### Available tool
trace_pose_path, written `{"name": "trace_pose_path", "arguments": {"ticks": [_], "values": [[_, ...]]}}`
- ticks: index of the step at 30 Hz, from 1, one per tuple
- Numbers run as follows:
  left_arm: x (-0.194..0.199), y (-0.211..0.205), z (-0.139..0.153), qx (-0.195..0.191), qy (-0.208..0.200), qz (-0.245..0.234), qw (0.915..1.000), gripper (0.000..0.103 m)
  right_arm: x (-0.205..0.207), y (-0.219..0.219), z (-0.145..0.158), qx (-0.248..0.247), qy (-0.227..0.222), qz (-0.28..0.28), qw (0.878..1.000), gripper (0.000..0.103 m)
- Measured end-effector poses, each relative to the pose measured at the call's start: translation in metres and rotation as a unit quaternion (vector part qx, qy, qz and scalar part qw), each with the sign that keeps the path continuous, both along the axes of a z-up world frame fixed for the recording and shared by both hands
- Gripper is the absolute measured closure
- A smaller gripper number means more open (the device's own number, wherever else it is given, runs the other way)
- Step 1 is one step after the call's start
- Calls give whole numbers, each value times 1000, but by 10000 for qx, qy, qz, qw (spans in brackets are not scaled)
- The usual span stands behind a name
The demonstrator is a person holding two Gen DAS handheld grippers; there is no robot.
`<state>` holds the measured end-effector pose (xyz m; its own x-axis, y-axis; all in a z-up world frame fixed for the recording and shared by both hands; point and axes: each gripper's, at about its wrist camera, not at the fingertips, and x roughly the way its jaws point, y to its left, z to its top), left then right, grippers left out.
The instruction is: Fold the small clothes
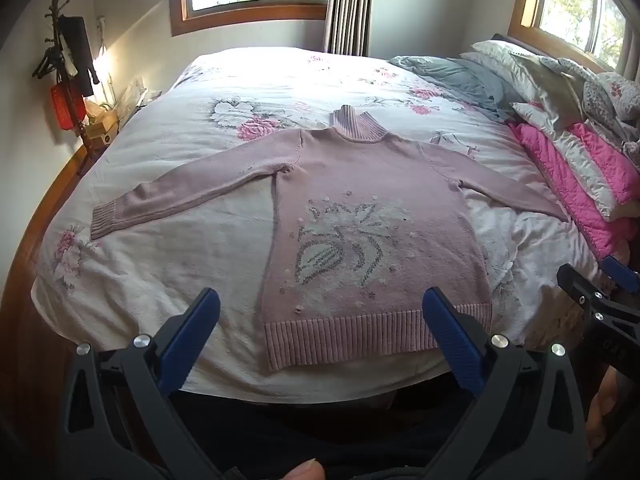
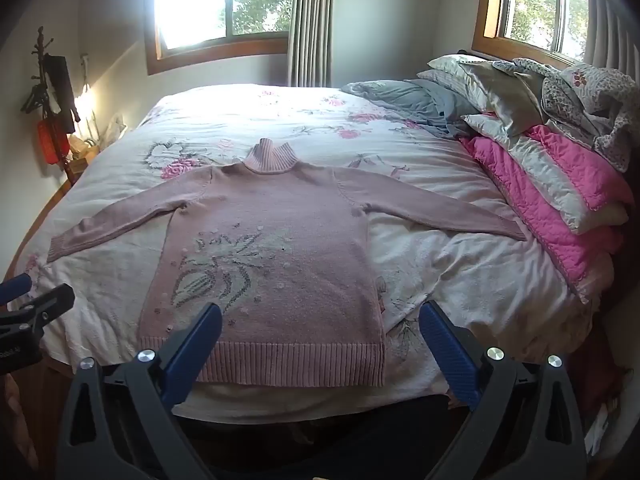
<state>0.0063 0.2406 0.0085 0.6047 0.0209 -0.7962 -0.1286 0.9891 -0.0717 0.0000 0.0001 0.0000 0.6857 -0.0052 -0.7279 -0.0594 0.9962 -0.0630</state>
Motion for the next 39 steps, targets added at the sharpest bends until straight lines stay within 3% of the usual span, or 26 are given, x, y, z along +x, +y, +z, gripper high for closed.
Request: {"name": "trace_pose_path", "arguments": {"ticks": [39], "values": [[7,6,-4,0,22,97,10000,3,9,-8,-2,31,42,-54,10000,4]]}}
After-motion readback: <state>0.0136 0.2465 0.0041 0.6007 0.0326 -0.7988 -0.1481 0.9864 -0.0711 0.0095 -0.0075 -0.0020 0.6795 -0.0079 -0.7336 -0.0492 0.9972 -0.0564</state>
